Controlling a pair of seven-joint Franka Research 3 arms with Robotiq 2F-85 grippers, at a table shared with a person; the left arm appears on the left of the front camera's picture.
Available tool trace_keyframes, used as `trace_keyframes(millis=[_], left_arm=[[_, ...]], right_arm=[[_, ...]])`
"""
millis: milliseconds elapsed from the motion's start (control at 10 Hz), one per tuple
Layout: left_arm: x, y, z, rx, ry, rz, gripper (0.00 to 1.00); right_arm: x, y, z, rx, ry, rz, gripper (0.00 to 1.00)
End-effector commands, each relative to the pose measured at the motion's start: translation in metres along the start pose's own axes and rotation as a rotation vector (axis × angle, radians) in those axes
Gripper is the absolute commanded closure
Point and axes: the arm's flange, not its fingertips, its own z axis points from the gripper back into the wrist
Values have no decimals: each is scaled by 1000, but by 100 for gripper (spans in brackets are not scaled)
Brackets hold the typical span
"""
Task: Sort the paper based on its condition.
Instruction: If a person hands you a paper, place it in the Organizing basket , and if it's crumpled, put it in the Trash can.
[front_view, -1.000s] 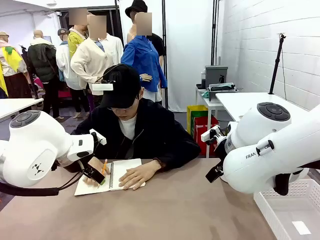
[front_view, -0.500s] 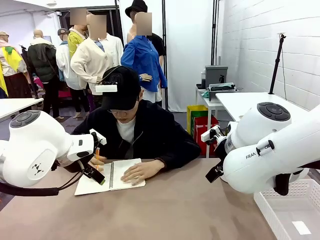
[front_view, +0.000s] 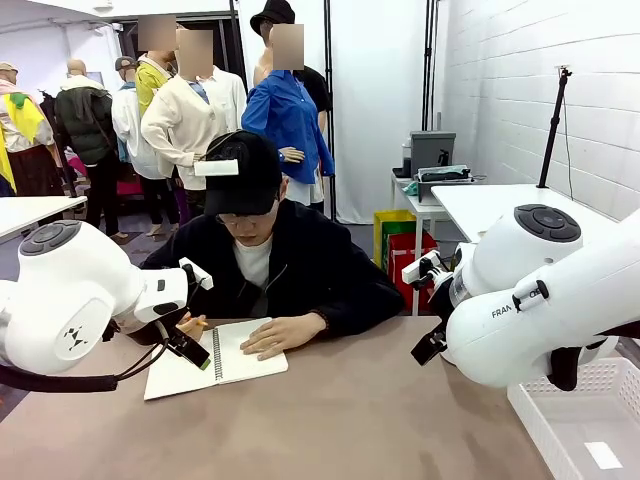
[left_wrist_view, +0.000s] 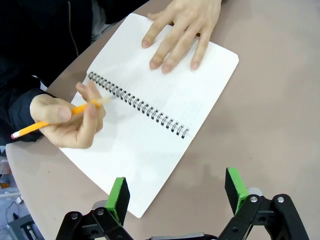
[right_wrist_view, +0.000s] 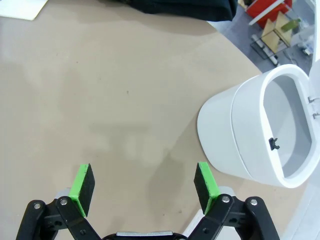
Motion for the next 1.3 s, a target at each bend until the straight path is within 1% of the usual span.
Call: trace_keyframes(millis=[0,500,600,700,900,1200], left_arm=[[0,0,0,0,0,1,0],[0,0,0,0,0,0,0],[3,-6,9,-48,-16,-21,0],[6,-9,21,-80,-2,-25,0],[7,-10,48,-96,-2,-5,0],[13,-11,90,-119,2,-29,0]], right_arm=[[0,0,0,0,0,-1,0],[0,0,0,0,0,-1,0],[0,0,0,0,0,0,0],[7,9,5,31,-13,-10,0],[26,26,22,117,17,15,0],[50,46,53,158,19,73,0]])
